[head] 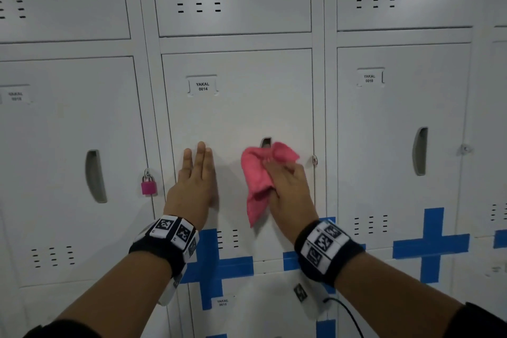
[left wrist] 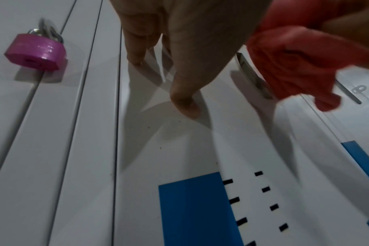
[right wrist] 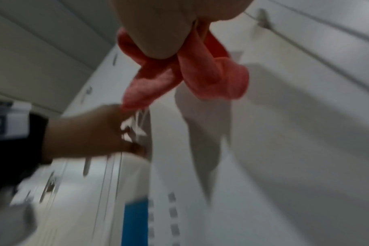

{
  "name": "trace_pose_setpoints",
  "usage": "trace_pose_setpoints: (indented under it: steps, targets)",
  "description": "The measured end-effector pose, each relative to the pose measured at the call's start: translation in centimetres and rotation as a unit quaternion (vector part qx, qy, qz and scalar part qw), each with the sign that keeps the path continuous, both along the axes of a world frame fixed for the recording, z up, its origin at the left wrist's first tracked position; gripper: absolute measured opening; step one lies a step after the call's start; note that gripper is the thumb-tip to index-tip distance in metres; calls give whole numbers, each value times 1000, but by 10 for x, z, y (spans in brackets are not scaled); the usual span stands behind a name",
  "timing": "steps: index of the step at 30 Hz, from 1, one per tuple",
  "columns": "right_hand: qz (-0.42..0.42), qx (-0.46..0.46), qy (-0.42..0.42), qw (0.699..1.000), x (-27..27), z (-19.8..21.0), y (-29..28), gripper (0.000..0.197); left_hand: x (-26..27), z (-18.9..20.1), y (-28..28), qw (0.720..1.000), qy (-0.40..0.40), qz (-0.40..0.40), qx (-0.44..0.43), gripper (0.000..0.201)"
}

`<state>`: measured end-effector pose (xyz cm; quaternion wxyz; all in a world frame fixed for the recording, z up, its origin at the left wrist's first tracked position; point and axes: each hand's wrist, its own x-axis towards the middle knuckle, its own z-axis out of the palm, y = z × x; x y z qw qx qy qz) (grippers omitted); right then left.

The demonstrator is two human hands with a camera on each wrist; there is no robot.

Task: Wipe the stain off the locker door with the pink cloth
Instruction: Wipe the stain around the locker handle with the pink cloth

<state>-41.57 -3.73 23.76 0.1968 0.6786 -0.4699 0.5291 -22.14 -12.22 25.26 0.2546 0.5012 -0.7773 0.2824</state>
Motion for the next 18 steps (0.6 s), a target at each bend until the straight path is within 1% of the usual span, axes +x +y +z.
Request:
trace_pose_setpoints:
  steps: [1,2,5,6,7,9,13,16,18]
  targets:
    - [-14,-21,5,1000,5,14,-6,49,0,0,0,1000,3,-5,-4,106]
    - [-24,-16,3,1000,10,25,-13,47,1,0,0,1000,6,-8,-10,108]
    - [-27,61,-76,995,18,38,-29,42,3,-3,-4,1000,3,2,-19,116]
    - [-41,72,-84,993,19,37,-31,42,3,-4,-5,1000,-1,6,-22,116]
    - [-71,75,-68,992,20,36,-30,43,3,-4,-5,1000,-4,9,-23,116]
    - [-132,75,-4,988,19,33,-28,43,2,-1,-3,1000,-9,14,-22,115]
    - [-157,108,64,980,13,20,-19,42,0,2,4,1000,-13,11,-1,105]
    - [-200,124,139,962,13,8,-12,35,-1,1,5,1000,-8,11,1,100]
    - [-237,149,187,942,22,14,-12,37,-2,1,6,1000,-8,12,3,99]
